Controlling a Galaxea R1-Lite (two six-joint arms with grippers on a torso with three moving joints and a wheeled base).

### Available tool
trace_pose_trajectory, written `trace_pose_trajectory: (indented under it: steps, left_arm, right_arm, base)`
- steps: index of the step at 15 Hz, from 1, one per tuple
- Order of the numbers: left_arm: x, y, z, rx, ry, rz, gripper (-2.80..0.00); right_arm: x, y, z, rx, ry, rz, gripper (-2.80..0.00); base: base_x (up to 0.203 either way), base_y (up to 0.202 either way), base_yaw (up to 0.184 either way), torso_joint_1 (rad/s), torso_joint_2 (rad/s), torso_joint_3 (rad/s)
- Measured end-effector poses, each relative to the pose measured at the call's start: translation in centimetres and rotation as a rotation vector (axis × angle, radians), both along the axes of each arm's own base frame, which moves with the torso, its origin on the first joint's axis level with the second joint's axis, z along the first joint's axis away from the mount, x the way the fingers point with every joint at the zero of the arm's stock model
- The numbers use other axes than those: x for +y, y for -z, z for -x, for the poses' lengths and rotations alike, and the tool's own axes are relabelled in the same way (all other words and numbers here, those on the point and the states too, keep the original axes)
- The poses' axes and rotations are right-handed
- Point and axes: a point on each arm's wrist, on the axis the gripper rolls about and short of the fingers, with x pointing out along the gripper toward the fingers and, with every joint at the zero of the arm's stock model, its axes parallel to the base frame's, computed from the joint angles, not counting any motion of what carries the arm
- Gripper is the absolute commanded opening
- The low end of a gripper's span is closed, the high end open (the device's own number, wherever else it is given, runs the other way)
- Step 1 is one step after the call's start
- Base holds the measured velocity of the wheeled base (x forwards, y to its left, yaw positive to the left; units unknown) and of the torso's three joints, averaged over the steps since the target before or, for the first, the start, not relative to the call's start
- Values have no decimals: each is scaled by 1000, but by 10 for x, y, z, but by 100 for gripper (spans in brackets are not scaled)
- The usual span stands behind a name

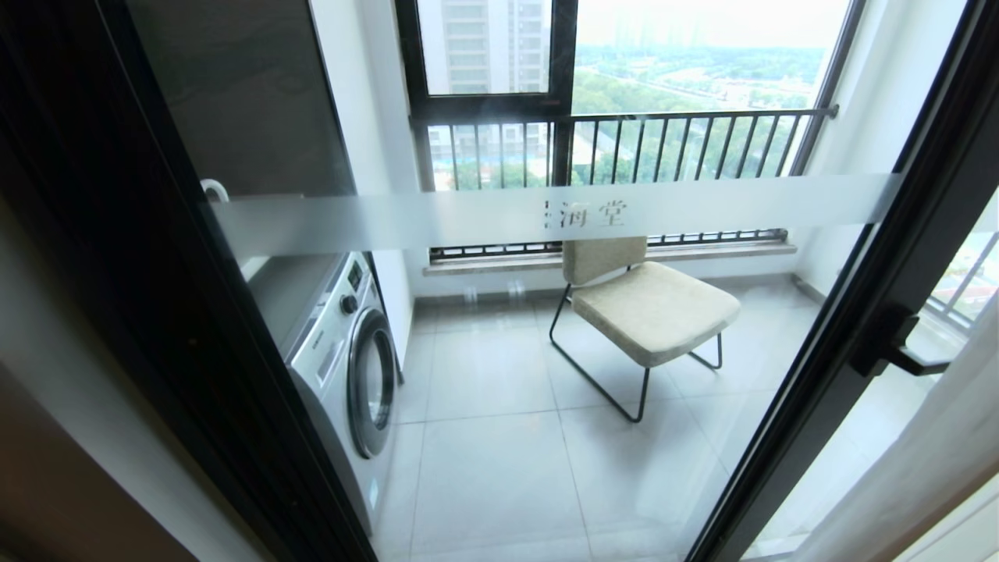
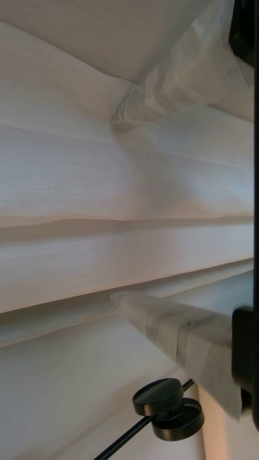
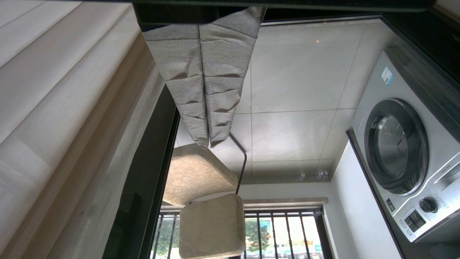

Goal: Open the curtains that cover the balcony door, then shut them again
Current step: Close the inner curtains on both sides

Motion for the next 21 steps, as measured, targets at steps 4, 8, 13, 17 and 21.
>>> trace_pose_trajectory:
  steps: [4, 8, 13, 17, 21]
  left_arm:
    - [7, 5, -2, 8, -7, 15, -280]
    - [11, 9, -5, -5, 14, 29, -280]
    - [17, 14, -8, -16, 43, 46, -280]
    - [19, 17, -9, -12, 43, 54, -280]
    - [13, 14, -6, -16, 76, 46, -280]
  right_arm:
    - [0, 0, 0, 0, 0, 1, -280]
    - [0, 0, 0, 0, 0, 1, -280]
    - [0, 0, 0, 0, 0, 1, -280]
    - [0, 0, 0, 0, 0, 1, -280]
    - [0, 0, 0, 0, 0, 1, -280]
  base:
    - [0, 0, 0, 0, 0, 0]
    - [0, 0, 0, 0, 0, 0]
    - [0, 0, 0, 0, 0, 0]
    - [0, 0, 0, 0, 0, 0]
    - [0, 0, 0, 0, 0, 0]
